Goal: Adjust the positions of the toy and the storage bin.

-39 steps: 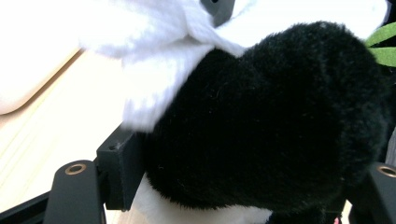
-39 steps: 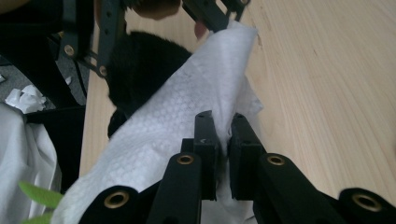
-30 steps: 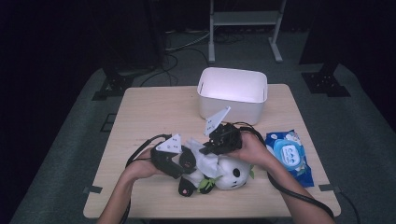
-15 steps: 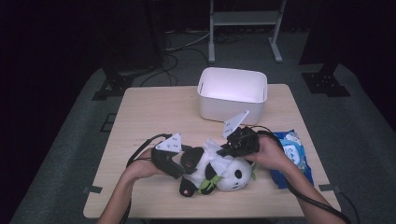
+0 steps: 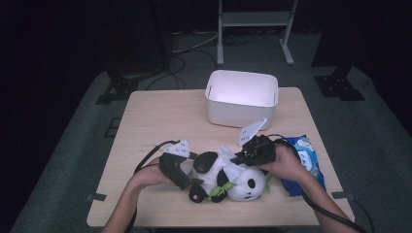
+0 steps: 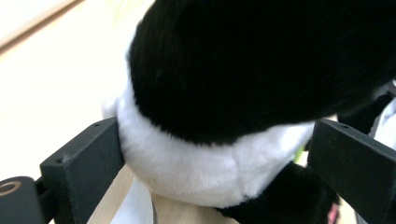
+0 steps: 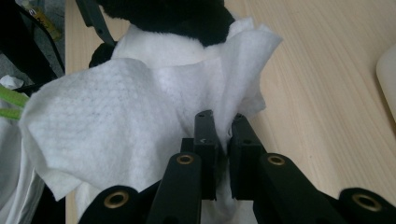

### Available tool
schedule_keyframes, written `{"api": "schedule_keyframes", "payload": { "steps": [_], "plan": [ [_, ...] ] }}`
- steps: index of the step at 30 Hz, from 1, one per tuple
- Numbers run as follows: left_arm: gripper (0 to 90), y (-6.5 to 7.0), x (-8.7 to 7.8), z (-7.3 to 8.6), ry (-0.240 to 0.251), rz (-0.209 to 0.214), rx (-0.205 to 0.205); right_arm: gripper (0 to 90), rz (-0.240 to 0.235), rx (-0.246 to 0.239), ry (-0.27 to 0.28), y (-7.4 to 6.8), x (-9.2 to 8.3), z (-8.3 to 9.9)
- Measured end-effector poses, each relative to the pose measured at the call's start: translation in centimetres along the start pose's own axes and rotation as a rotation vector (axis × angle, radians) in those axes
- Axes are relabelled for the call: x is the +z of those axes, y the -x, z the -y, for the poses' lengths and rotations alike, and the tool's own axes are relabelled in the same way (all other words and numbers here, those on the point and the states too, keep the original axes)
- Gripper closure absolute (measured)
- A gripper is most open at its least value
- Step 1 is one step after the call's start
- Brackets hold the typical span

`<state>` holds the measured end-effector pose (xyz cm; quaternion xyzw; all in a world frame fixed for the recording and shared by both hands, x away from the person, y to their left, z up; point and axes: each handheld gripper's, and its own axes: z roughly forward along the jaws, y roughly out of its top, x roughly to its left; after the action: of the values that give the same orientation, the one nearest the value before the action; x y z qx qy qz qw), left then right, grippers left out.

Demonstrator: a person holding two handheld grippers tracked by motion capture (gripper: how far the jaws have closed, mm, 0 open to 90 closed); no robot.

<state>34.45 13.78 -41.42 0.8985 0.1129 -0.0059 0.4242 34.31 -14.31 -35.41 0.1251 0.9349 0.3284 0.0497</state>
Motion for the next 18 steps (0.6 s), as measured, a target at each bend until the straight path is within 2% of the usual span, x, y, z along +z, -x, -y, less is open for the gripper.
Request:
{"api": "schedule_keyframes", "payload": {
  "steps": [2,6,7,9,13,18],
  "plan": [
    [0.5,-0.4,0.7,0.4,-0.019,0.014,-0.023,82.8,-0.005,0.000,0.006,0.0,0.1,0.1],
    [0.0,-0.9,1.9,1.0,-0.018,0.051,-0.065,82.8,-0.007,0.000,0.008,0.0,0.1,0.1],
    [4.2,-1.0,2.0,1.2,0.007,0.064,-0.076,82.8,-0.004,-0.002,0.006,0.0,0.2,0.1],
    [10.5,-1.2,1.9,1.3,0.023,0.071,-0.093,82.7,-0.003,0.000,0.003,0.0,0.3,0.0],
    [20.6,-1.1,1.6,1.1,0.028,0.067,-0.085,82.7,-0.007,0.006,0.009,0.1,0.3,-0.1],
    [23.8,-0.9,1.1,0.5,0.007,0.044,-0.078,82.7,-0.005,-0.005,0.011,0.0,0.4,-0.5]
  ]
}}
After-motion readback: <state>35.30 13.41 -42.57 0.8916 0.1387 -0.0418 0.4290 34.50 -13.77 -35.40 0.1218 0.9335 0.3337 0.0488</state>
